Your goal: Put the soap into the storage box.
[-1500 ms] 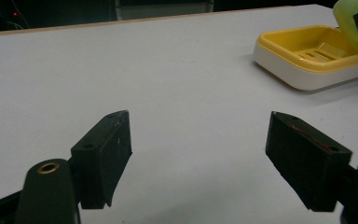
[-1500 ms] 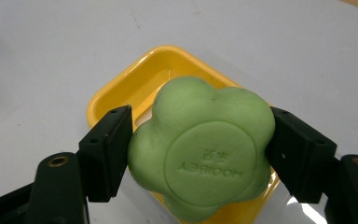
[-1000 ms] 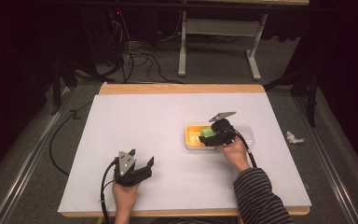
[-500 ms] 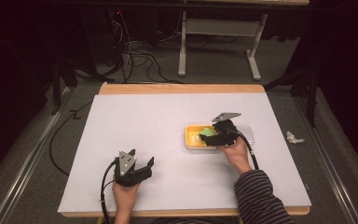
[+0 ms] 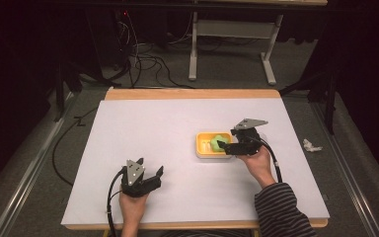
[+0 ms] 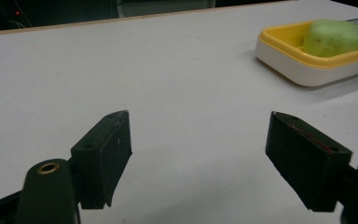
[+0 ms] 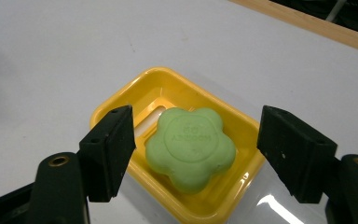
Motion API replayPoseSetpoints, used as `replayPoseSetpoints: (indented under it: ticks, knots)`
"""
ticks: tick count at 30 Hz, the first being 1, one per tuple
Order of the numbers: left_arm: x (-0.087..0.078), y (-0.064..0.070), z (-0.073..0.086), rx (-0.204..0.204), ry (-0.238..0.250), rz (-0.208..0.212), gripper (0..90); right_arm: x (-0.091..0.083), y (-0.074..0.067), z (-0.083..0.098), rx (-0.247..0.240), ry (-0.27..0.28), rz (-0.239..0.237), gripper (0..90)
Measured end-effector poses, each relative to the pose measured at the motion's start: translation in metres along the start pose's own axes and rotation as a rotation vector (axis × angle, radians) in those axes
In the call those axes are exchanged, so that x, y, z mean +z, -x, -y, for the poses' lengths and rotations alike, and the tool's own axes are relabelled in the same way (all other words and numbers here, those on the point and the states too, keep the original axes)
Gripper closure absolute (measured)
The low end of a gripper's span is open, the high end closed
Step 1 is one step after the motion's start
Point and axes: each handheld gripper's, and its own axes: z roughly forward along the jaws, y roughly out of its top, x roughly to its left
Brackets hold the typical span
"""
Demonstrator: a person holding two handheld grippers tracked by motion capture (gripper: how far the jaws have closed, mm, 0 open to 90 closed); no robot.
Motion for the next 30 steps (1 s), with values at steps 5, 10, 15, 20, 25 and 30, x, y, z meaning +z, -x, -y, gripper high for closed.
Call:
replayPoseSetpoints:
  ticks: [5,10,15,20,25,30]
  knots:
    - [0.0,0.0,0.0,0.0,0.0,-0.001,23.1,-0.009,0.0,0.0,-0.021,0.011,0.006,29.1]
    - [0.0,0.0,0.0,0.0,-0.002,-0.001,23.1,-0.016,-0.001,0.0,-0.029,0.02,0.008,29.3]
    - [0.0,0.0,0.0,0.005,-0.003,-0.002,23.1,-0.025,-0.003,0.0,-0.04,0.041,0.007,29.4]
    - [0.0,0.0,0.0,0.004,-0.003,-0.002,23.1,-0.03,-0.004,0.001,-0.044,0.049,0.008,29.5]
    - [0.0,0.0,0.0,0.003,-0.004,-0.002,23.1,-0.036,-0.003,0.003,-0.051,0.057,0.008,30.1]
    - [0.0,0.0,0.0,0.003,-0.004,-0.003,23.1,-0.039,0.0,0.007,-0.043,0.056,0.014,30.3]
